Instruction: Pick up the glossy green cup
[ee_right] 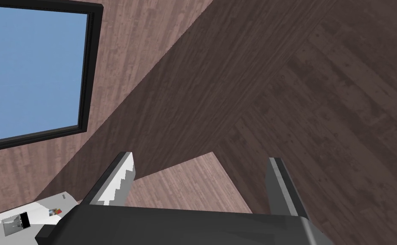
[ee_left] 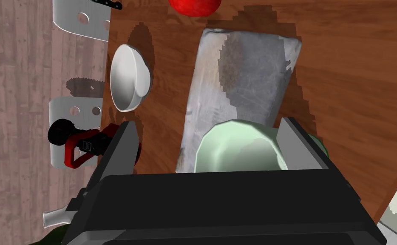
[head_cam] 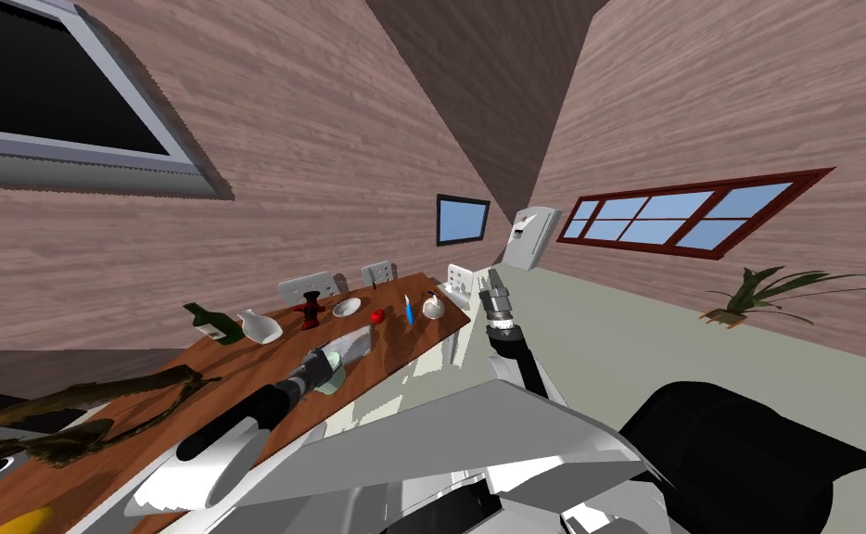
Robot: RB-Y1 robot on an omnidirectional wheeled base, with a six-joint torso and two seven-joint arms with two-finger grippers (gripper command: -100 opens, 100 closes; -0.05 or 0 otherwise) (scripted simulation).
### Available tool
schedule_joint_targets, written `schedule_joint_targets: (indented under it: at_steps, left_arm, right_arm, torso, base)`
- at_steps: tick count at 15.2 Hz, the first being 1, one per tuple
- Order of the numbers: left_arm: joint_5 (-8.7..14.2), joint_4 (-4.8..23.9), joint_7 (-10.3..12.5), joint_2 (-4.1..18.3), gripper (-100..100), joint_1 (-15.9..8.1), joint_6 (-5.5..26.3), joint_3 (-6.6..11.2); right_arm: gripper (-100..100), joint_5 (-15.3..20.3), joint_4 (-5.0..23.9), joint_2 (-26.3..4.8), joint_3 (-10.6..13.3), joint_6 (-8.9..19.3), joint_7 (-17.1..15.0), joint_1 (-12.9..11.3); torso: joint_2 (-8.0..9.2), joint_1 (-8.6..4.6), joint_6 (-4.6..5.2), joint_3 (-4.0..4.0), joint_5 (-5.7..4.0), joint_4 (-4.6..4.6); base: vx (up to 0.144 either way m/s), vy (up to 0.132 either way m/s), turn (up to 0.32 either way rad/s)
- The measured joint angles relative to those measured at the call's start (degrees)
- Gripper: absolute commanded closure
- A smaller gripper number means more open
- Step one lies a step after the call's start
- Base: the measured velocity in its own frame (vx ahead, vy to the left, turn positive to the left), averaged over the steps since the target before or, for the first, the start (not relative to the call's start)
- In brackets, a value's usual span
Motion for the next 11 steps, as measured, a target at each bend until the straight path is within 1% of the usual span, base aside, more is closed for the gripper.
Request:
schedule_joint_targets:
  at_steps: [4, 6, 8, 11]
  left_arm:
    - [2.7, 1.3, 3.5, 2.4, -100, -0.6, 5.0, -0.3]
    - [4.6, 2.0, 5.2, 4.2, -100, -0.5, 6.9, -0.33]
    - [6.6, 2.9, 6.8, 6.0, -100, -0.9, 9.0, -0.41]
    - [7.8, 3.6, 8.6, 7.0, -100, -1.5, 12.0, -0.6]
  right_arm:
    - [0, 0.0, 0.0, 0.0, 0.0, 0.0, 0.0, 0.0]
    - [0, 0.0, 0.0, 0.0, 0.0, 0.0, 0.0, 0.0]
    - [0, 0.0, 0.0, 0.0, 0.0, 0.0, 0.0, 0.0]
    - [0, 0.0, 0.0, 0.0, 0.0, 0.0, 0.0, 0.0]
  torso:
    - [0.01, -0.02, 0.0, 0.0, -0.01, 0.0]
    - [0.01, -0.03, 0.0, 0.01, -0.01, 0.0]
    - [0.01, -0.01, 0.0, 0.0, -0.01, 0.0]
    - [0.01, 0.01, -0.01, 0.01, 0.0, 0.0]
  base:
    - [0.0, -0.024, -0.067]
    - [0.001, -0.022, -0.076]
    - [-0.001, -0.014, -0.04]
    - [0.001, -0.015, -0.052]
